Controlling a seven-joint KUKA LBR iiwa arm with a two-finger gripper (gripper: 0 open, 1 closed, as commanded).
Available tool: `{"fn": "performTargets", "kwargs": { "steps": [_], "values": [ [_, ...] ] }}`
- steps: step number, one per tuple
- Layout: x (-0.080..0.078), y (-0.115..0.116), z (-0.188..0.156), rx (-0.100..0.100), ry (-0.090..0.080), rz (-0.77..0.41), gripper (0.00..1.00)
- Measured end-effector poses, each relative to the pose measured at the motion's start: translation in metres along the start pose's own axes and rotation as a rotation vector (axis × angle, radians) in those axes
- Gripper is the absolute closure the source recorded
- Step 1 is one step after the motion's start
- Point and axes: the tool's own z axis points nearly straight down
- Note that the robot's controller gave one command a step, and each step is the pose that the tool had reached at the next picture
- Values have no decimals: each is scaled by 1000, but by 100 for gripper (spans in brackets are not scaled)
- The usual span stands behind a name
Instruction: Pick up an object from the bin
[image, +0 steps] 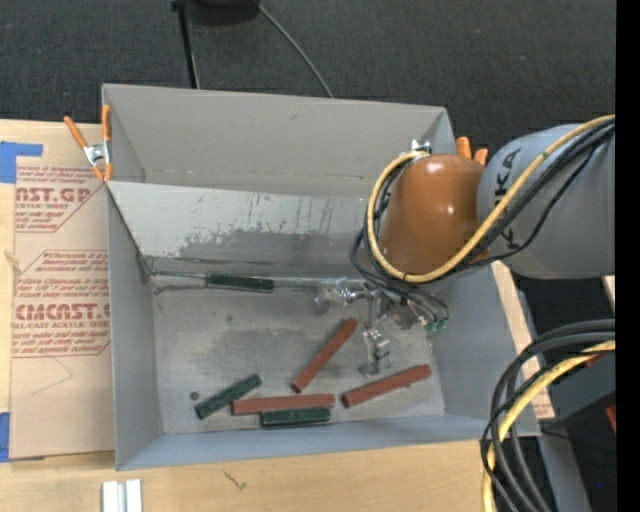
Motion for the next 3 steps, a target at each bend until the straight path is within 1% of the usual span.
{"fn": "performTargets", "kwargs": {
  "steps": [1, 2, 3],
  "values": [
    [-10, 8, 49, -4, 6, -331, 100],
    [-10, 8, 49, -4, 6, -331, 100],
    [-38, 34, -60, -4, 4, -347, 100]
  ]
}}
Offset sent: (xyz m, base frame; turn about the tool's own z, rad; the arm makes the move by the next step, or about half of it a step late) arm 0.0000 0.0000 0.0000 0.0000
